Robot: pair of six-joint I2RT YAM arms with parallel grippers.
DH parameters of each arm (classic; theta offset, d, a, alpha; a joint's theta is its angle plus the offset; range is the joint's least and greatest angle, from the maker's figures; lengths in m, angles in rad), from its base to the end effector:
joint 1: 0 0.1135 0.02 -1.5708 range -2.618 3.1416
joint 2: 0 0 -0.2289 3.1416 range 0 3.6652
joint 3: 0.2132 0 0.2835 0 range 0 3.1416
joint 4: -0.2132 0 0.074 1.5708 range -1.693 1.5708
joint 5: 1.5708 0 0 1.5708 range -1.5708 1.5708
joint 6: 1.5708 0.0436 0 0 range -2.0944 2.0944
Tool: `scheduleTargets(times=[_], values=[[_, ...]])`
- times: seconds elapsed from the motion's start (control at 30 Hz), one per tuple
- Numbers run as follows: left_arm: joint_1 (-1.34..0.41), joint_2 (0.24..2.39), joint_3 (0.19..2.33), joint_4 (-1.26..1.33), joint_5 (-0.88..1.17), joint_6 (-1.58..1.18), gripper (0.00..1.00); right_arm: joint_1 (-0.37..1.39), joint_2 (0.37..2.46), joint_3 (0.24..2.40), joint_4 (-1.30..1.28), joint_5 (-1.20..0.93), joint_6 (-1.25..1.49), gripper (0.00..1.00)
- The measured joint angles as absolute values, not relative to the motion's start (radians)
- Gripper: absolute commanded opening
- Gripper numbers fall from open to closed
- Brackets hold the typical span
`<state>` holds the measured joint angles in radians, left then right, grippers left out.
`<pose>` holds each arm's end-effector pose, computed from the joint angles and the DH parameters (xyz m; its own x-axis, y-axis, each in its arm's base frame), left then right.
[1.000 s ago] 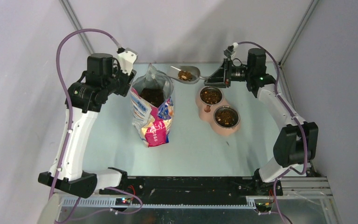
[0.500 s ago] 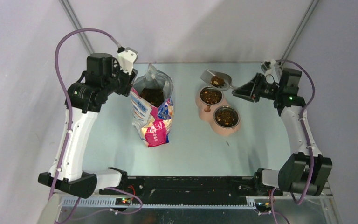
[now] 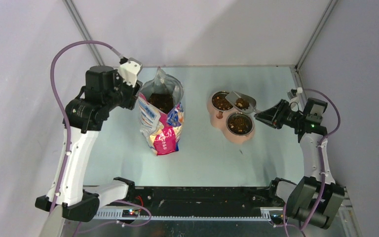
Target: Serve the pet food
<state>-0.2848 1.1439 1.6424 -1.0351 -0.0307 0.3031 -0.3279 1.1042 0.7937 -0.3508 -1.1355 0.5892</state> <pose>0.2316 -0.0664 0.4469 -0.3920 0.4256 -0.8156 0.3903 0.8797 0.2715 0.2703 -0.0502 0.2337 -0.7844 0.5144 -0.3467 -0.1272 0.4136 0.9015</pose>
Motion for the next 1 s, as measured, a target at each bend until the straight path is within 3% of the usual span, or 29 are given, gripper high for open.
scheduleTargets(times=[0.6, 1.0], values=[[-0.272, 1.131, 1.615, -1.038, 0.007, 0.303, 0.56, -0.496, 1.047, 0.765, -0.554, -1.140, 0.352, 0.00], [-0.271, 1.164, 1.617, -1.039, 0.035, 0.303, 0.56, -0.513, 1.099, 0.776, -0.793, -1.059, 0.138, 0.00]])
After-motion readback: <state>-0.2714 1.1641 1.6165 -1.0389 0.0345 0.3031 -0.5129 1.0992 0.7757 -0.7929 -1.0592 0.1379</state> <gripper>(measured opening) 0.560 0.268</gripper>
